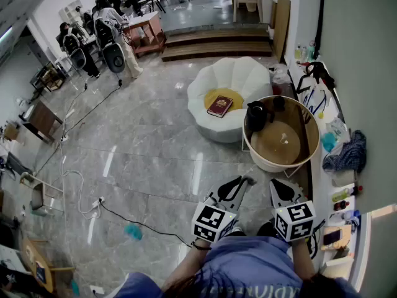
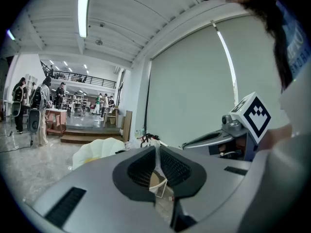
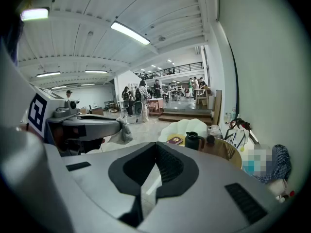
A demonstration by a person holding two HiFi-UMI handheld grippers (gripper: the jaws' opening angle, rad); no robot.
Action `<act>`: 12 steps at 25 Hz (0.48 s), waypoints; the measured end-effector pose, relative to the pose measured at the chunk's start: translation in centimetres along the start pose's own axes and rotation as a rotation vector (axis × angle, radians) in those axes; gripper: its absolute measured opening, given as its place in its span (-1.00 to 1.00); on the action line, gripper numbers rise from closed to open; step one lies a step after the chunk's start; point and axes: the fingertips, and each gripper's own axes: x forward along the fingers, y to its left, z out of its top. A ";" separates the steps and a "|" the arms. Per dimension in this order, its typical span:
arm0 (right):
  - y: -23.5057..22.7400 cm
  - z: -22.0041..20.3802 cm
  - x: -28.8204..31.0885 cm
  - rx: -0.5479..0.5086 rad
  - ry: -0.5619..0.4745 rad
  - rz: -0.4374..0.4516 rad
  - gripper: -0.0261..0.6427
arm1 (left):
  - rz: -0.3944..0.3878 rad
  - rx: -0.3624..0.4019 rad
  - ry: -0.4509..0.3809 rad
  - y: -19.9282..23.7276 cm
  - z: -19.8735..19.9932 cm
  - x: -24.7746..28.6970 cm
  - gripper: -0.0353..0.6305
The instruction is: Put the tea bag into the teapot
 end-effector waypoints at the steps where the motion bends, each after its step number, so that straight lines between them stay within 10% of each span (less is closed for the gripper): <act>1: 0.2 0.0 -0.1 0.004 -0.004 -0.003 -0.87 | -0.003 -0.002 0.001 0.1 0.0 -0.1 -0.77; 12: -1.0 -0.7 0.5 0.036 0.003 -0.044 -0.87 | -0.028 -0.026 0.038 0.7 -1.6 0.8 -0.77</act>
